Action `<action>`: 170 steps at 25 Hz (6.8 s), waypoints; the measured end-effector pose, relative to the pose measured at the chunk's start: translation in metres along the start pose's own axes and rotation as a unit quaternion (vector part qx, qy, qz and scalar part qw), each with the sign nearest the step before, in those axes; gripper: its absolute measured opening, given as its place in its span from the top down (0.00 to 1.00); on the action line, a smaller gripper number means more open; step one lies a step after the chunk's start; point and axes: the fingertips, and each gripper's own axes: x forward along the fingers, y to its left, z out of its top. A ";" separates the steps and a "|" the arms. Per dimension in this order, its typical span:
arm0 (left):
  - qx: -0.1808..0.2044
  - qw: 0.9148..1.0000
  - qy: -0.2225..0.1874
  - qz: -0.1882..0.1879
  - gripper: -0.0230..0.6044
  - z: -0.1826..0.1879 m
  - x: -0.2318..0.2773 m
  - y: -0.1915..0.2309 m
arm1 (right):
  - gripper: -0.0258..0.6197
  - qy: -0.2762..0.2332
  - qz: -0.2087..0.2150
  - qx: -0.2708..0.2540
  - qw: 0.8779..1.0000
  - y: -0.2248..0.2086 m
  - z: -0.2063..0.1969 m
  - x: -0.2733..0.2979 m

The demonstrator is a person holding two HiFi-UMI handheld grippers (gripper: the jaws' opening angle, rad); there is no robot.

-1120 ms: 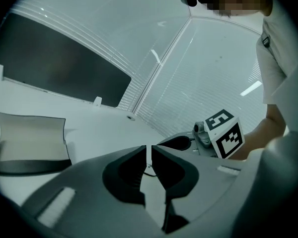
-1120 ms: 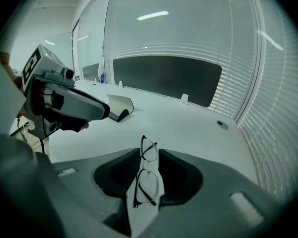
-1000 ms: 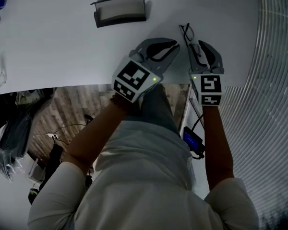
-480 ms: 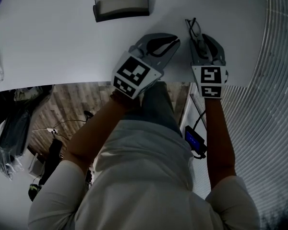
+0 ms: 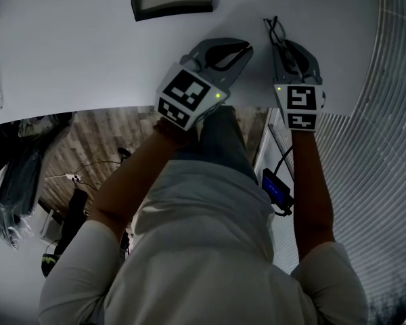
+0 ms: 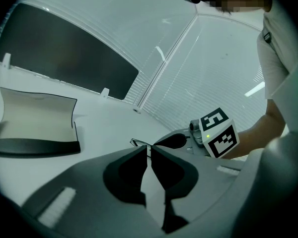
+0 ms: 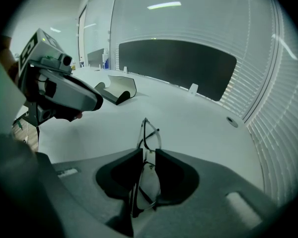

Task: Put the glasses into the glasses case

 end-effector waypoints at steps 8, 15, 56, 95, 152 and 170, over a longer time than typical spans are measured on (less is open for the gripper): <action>0.004 1.000 -0.002 -0.002 0.92 0.009 -0.006 -0.008 | 0.91 -0.014 -0.008 0.001 1.000 -0.006 0.006 -0.009; 0.011 1.000 -0.012 -0.010 0.93 0.037 -0.020 -0.028 | 0.91 -0.027 -0.019 0.010 0.999 -0.009 0.026 -0.038; 0.000 0.985 -0.106 0.136 0.93 0.103 -0.163 -0.002 | 0.91 -0.137 0.109 -0.137 0.975 0.095 0.184 -0.081; -0.030 0.982 -0.108 0.155 0.93 0.098 -0.161 0.077 | 0.91 -0.145 0.153 -0.300 0.930 0.123 0.234 -0.014; -0.066 0.982 -0.090 0.153 0.93 0.051 -0.132 0.114 | 0.90 -0.075 0.213 -0.449 0.865 0.147 0.184 0.065; -0.057 0.981 -0.092 0.161 0.93 0.056 -0.145 0.102 | 0.87 -0.106 0.234 -0.350 0.901 0.142 0.196 0.032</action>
